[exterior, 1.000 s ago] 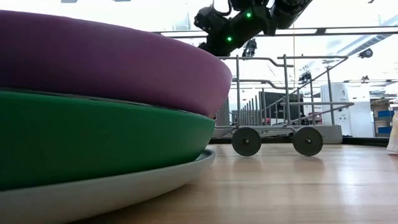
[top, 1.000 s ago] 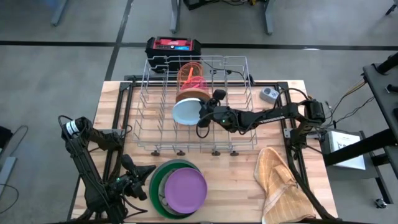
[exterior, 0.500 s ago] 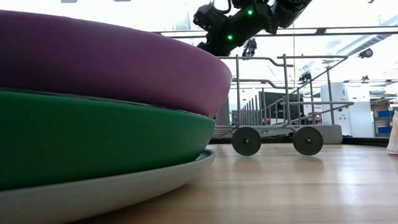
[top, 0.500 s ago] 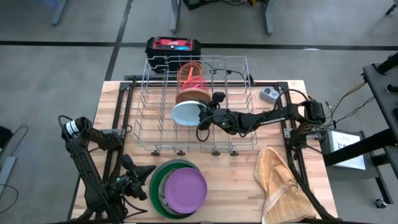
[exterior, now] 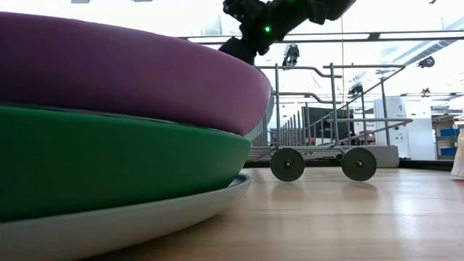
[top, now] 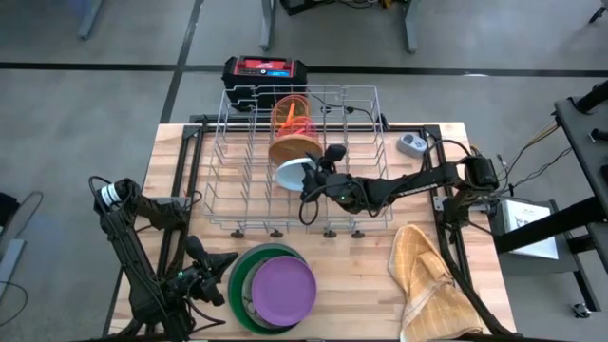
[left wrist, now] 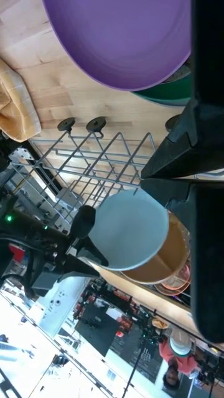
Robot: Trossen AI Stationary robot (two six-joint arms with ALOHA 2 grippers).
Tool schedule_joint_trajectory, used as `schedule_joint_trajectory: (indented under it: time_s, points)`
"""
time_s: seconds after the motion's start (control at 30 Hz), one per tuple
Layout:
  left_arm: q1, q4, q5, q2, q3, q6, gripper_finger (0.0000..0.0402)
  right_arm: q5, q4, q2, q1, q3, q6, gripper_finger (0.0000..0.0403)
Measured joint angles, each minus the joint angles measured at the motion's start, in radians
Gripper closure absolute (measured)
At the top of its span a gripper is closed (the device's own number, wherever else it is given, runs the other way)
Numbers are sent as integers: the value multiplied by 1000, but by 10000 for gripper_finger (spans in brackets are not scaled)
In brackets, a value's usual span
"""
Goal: Sort dishes
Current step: Put the white plate into the dish rack
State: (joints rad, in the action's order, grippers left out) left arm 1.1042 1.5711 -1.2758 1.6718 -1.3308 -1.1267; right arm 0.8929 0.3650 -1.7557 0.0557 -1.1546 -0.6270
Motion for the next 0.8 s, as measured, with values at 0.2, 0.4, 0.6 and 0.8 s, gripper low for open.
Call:
schedule_joint_trajectory:
  time_s: [0.2, 0.4, 0.6, 0.8]
  points:
    - [0, 0, 0, 0, 0, 0, 401, -10, -20, 0, -4, -4, 4, 246]
    - [0, 0, 0, 0, 0, -1, 401, -35, -25, 0, -4, -4, 15, 229]
    - [0, 0, 0, 0, 0, -1, 401, -37, -25, 0, -4, -11, 22, 212]
    - [0, 0, 0, 0, 0, -1, 401, -76, -25, 0, -33, -17, 51, 193]
